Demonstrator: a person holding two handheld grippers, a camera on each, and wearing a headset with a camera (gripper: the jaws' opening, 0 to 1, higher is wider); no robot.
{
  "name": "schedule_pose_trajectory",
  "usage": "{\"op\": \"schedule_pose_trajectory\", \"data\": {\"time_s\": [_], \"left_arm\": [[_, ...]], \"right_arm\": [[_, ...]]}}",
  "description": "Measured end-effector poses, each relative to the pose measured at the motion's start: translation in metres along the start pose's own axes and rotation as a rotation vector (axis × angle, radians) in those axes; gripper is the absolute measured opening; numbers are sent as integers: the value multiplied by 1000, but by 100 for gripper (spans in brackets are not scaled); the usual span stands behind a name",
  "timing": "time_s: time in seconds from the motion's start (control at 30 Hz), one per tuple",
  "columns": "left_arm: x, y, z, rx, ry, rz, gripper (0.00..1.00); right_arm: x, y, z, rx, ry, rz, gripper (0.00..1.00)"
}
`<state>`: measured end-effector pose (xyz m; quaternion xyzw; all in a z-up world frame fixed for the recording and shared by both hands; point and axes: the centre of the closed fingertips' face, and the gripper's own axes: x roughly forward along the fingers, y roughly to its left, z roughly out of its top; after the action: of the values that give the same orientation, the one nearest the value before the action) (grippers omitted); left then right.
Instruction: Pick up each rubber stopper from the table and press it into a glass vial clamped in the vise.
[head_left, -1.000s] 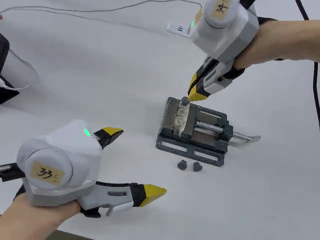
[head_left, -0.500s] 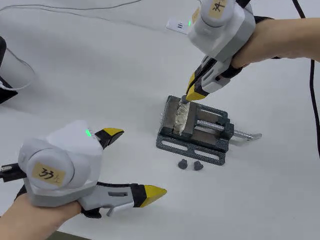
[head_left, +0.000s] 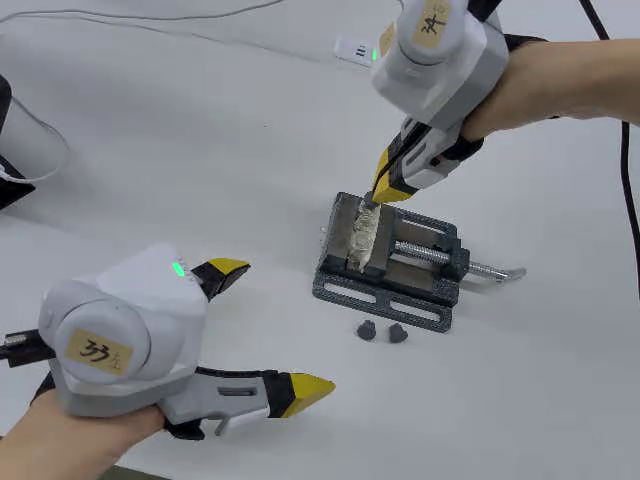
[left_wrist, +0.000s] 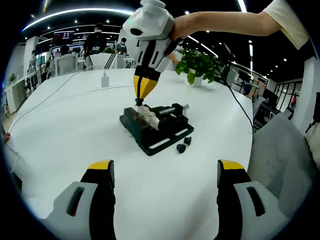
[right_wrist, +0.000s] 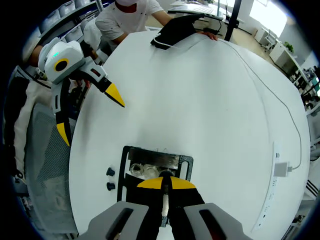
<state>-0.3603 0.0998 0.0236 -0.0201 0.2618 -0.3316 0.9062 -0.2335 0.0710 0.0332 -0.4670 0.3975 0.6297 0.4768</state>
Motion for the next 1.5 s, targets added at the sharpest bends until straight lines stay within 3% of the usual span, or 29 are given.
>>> {"op": "schedule_pose_trajectory", "data": {"time_s": [0.33,0.7,0.87,1.1,1.37,1.5], "left_arm": [[0,-1,-2,-1,7,-1,83],[4,-1,-2,-11,2,-3,83],[4,1,-2,-16,1,-2,82],[5,3,-2,-20,-1,1,82],[7,4,0,-20,-7,2,82],[8,3,-1,-16,-3,0,82]], "right_arm": [[0,1,-2,0,10,19,0],[2,-2,-4,19,66,42,0],[3,-2,-4,18,73,30,0],[4,-6,-5,70,32,26,0],[4,-4,-5,69,37,11,0],[6,-5,-4,58,63,8,0]]}}
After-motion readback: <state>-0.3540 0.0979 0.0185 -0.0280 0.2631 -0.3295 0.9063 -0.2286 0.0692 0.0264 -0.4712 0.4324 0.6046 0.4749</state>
